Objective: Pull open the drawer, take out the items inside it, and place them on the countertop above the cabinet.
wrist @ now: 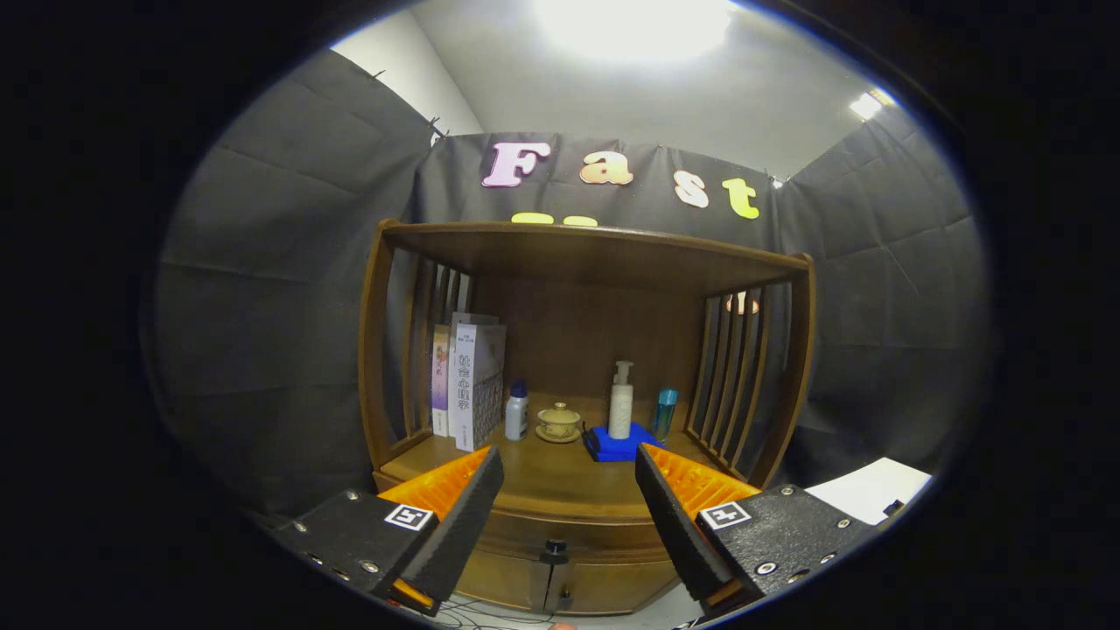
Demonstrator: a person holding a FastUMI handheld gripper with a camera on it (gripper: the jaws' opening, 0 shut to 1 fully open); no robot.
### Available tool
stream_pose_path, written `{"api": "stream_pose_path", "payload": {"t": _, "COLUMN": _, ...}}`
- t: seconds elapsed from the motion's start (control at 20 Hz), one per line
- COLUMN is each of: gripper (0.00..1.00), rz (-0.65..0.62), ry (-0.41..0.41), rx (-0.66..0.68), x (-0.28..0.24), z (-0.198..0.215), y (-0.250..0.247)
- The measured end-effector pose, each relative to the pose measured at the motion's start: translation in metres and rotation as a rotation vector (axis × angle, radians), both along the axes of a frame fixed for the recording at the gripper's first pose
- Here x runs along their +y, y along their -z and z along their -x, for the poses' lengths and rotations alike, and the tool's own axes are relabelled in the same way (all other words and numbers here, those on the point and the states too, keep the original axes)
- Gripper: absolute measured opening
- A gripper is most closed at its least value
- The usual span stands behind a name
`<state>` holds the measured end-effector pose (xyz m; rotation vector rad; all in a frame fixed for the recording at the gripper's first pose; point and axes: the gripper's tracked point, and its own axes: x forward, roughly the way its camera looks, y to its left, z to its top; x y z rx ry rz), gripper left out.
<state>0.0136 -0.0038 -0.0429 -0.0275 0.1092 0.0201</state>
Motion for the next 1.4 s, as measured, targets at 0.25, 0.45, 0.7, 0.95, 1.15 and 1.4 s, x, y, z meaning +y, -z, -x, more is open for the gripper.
{"api": "stream_pose_path", "payload": {"t": 0.25, "gripper": 0.95, "rz": -0.064, "ry": -0.045, "rx": 0.041, "x": 0.016, "z": -0.018, "y": 0.037}}
{"api": "stream_pose_path", "payload": {"t": 0.45, "gripper": 0.95, "rz": -0.049, "ry": -0.035, "rx": 0.147, "x": 0.016, "z": -0.037, "y": 0.089}}
{"api": "stream_pose_path", "payload": {"t": 0.7, "gripper": 0.95, "rz": -0.127, "ry": -0.047, "rx": 0.210, "x": 0.014, "z": -0.045, "y": 0.143}}
{"api": "stream_pose_path", "payload": {"t": 0.95, "gripper": 0.95, "rz": -0.056, "ry": -0.024, "rx": 0.194, "x": 0.005, "z": -0.059, "y": 0.184}}
{"api": "stream_pose_path", "payload": {"t": 1.15, "gripper": 0.95, "rz": 0.004, "ry": -0.010, "rx": 0.246, "x": 0.003, "z": -0.063, "y": 0.232}}
{"api": "stream_pose_path", "payload": {"t": 1.4, "gripper": 0.93, "rz": 0.006, "ry": -0.001, "rx": 0.298, "x": 0.002, "z": -0.062, "y": 0.263}}
